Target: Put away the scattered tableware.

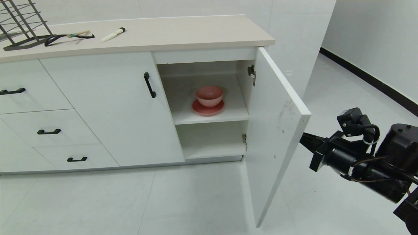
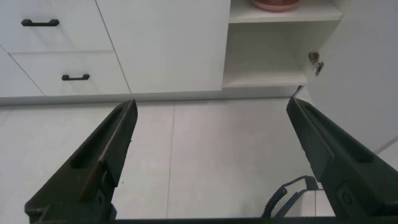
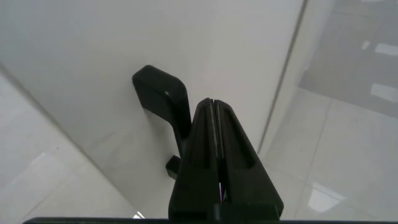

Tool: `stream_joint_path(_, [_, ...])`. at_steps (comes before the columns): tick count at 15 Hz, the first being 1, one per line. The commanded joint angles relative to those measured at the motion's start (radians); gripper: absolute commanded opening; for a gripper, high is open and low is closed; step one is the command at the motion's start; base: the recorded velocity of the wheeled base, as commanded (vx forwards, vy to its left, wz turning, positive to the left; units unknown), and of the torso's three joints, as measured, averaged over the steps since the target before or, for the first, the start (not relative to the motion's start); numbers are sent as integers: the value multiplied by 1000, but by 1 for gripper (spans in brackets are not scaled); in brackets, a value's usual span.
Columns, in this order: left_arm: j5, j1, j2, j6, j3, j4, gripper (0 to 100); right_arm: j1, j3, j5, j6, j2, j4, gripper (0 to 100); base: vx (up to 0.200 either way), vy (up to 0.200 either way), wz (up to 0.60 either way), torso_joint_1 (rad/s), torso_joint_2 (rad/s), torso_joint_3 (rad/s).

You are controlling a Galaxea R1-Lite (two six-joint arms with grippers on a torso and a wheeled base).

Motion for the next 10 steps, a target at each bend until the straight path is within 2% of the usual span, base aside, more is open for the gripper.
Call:
stream_joint_path(1, [1, -1, 0, -1, 0, 0, 100, 36, -30, 1, 0, 32, 0, 0, 0, 0, 0, 0, 0, 0])
stream_joint_path(5, [1, 1, 0, -1, 0, 0, 100, 73, -124, 1, 0, 114, 0, 0, 0, 0, 0, 0, 0, 0])
stream_joint_path(10, [1, 1, 0, -1, 0, 0, 100, 167, -239, 1, 0, 208, -3, 0, 0, 0, 0, 0, 0, 0])
